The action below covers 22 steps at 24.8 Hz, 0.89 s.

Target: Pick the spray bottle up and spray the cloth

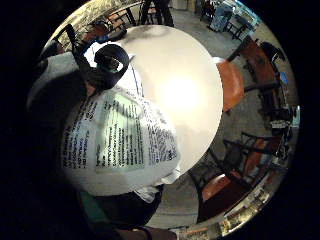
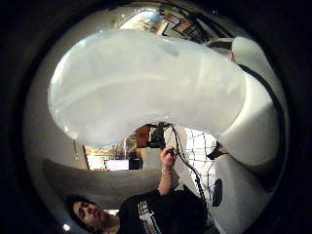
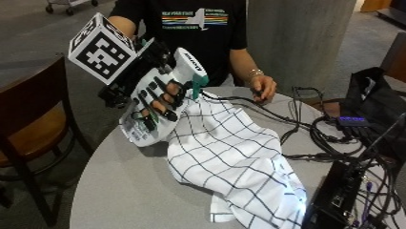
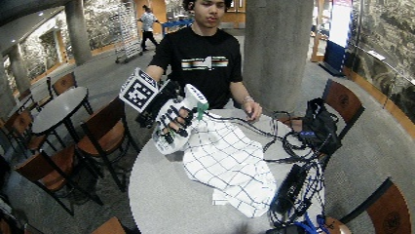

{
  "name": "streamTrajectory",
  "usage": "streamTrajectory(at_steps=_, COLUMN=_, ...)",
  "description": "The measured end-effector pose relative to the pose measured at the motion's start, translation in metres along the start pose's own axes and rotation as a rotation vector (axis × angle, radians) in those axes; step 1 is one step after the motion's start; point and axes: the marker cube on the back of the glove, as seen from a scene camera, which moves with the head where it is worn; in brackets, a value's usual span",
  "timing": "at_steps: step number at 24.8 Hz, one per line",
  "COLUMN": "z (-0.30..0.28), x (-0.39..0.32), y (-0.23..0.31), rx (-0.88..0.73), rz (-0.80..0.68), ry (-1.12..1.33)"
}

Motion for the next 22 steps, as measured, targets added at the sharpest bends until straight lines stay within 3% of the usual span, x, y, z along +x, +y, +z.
streamTrajectory(at_steps=10, z=0.008, x=0.007, y=-0.002, rx=-0.091, rz=0.105, ry=0.04)
streamTrajectory(at_steps=22, z=0.009, x=0.004, y=0.009, rx=-0.143, rz=0.105, ry=0.143)
